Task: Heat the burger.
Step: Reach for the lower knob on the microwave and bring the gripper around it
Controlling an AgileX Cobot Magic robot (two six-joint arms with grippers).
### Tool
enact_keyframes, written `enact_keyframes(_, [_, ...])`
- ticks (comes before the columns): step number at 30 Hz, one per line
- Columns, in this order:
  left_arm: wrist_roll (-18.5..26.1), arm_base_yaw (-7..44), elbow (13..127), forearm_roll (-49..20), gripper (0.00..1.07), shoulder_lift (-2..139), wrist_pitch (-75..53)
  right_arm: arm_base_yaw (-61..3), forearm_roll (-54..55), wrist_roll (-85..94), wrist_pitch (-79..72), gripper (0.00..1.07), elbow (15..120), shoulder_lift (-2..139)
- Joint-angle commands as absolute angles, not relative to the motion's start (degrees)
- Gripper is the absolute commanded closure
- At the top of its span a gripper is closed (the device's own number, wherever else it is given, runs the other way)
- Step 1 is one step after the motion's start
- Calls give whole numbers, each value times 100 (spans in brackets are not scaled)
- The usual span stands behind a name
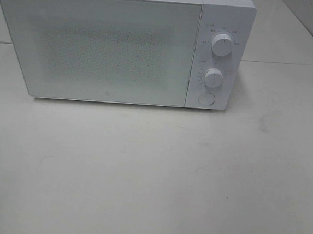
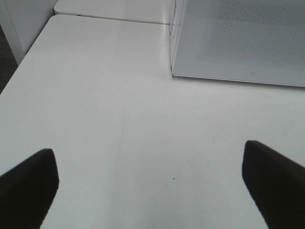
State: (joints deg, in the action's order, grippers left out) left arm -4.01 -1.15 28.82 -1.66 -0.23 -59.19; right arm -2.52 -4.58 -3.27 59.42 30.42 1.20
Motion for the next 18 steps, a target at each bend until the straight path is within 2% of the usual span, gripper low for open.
enact_keyframes(1, [-390,-126,2865,-195,7,-160,-5884,-212,-435,-304,5856,32,3289,378])
enact_keyframes(18, [-390,-126,2865,-195,7,-160,-5884,-212,-418,-304,4154,32,3335,2240])
